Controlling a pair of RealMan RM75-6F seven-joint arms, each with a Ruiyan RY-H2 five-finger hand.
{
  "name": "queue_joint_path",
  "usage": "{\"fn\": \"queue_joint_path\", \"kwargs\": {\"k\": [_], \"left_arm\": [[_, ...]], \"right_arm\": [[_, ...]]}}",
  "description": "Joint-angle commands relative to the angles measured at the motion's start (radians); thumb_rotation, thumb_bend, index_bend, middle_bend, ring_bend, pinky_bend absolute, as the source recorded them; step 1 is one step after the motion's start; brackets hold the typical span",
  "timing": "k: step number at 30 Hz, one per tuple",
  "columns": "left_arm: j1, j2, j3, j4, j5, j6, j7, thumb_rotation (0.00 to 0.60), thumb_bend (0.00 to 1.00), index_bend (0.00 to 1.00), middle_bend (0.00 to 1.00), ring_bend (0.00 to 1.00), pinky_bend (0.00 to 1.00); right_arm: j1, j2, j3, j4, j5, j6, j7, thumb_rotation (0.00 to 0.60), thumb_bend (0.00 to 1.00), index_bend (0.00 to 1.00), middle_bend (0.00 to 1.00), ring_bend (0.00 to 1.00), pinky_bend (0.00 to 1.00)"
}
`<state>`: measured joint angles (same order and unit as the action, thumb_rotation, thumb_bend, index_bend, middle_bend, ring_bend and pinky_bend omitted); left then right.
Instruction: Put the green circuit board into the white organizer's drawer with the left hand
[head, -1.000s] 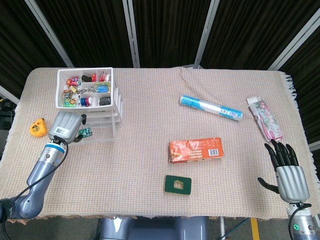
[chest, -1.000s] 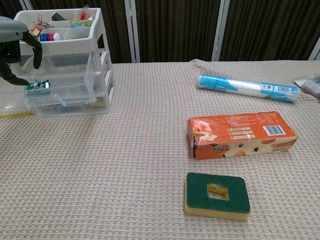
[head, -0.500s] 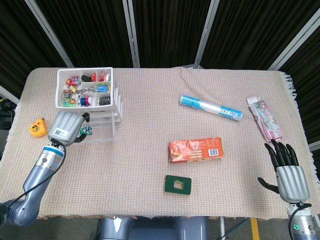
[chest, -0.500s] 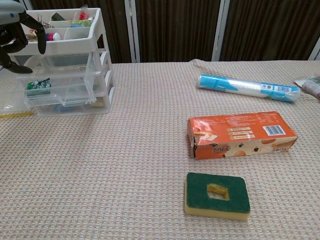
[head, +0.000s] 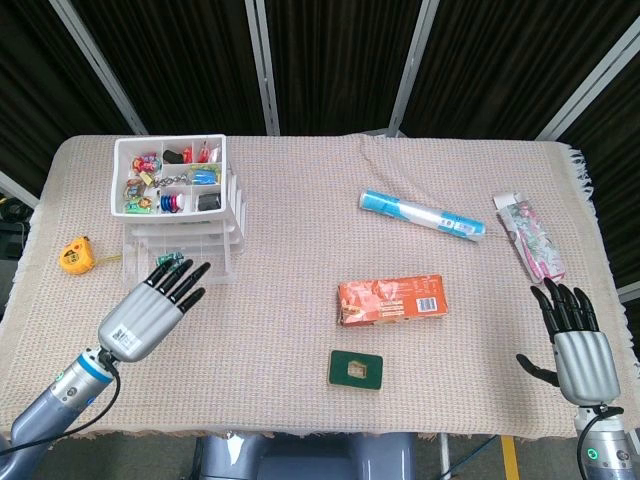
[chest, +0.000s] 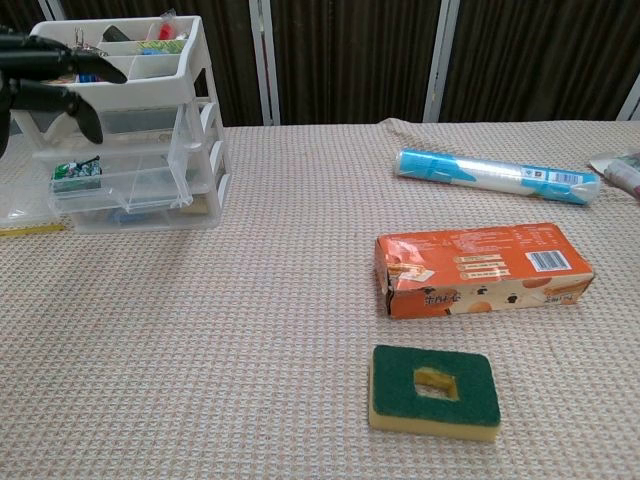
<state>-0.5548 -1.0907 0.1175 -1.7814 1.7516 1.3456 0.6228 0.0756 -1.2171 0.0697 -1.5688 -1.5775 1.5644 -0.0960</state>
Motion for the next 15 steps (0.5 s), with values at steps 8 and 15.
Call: {"fn": "queue_joint_path", "kwargs": {"k": [8,15], "left_arm": [[0.038,-0.025,0.105,0.236,0.213,-0.052,0.143,0.600,1.00,0.27,0.03,0.07,0.17],[0.026,-0.038,0.101,0.300,0.206,-0.157,0.180,0.600,1.00,0.25,0.00,0.01,0.10]], "right_arm": [[0.000,0.001,0.001,-0.002,0.003,-0.002,0.000,0.600,0.00,0.08,0.00,0.00,0.00],[0.001,0.001,0.000,-0.003,0.002,-0.004,0.001,0.600,0.00,0.08,0.00,0.00,0.00]]}}
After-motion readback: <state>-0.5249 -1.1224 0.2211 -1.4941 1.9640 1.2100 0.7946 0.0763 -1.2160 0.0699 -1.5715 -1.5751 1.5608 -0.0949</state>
